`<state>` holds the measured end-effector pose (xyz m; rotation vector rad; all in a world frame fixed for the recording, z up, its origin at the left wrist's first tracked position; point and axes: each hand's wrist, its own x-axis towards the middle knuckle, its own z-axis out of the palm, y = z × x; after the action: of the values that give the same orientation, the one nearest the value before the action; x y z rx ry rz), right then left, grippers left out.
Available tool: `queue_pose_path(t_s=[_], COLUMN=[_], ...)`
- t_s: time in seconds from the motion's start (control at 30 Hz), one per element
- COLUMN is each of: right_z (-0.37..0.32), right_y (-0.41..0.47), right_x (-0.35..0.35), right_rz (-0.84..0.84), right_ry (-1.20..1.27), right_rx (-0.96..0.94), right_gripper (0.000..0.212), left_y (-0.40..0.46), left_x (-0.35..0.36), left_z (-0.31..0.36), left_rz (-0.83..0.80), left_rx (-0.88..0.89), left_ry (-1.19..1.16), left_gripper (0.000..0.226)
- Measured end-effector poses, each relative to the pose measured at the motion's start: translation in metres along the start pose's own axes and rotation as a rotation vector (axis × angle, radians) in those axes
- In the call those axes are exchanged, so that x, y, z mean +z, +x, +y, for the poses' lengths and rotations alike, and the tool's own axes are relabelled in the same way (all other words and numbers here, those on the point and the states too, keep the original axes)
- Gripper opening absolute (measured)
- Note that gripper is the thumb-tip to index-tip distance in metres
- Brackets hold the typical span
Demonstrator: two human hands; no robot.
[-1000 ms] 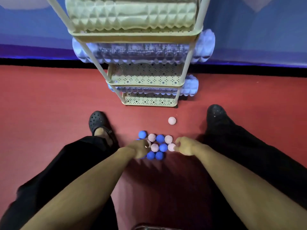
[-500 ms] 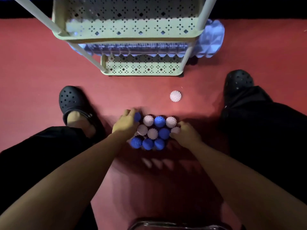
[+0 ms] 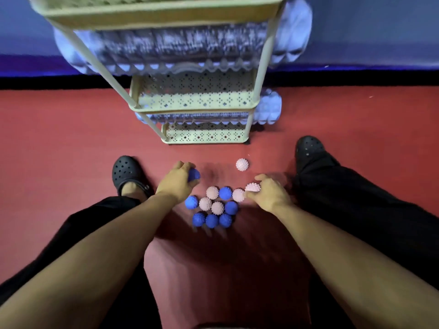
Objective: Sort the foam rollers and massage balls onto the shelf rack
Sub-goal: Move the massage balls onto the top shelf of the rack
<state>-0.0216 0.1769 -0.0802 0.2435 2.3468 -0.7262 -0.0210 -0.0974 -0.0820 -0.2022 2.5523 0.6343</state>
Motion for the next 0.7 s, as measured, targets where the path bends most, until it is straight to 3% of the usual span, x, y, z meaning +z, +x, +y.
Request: queue_pose_path(t_s=[0.2, 0.7], right_z=[-0.064, -0.24], right_y=[-0.084, -0.283], right_x=[-0.085, -0.29], right_rz=[0.148, 0.578], right_ry=[-0.008, -0.022], right_rx=[-0.218, -0.748], right_gripper=[0.077, 0.053], left_y=[-0.072, -0.247], left_x=[-0.11, -0.365], left_z=[0.06, 0.205], left_rz=[0.2, 0.754], left_rx=[0.119, 0.452], left_ry=[-0.015, -0.14], left_gripper=[0.051, 0.053])
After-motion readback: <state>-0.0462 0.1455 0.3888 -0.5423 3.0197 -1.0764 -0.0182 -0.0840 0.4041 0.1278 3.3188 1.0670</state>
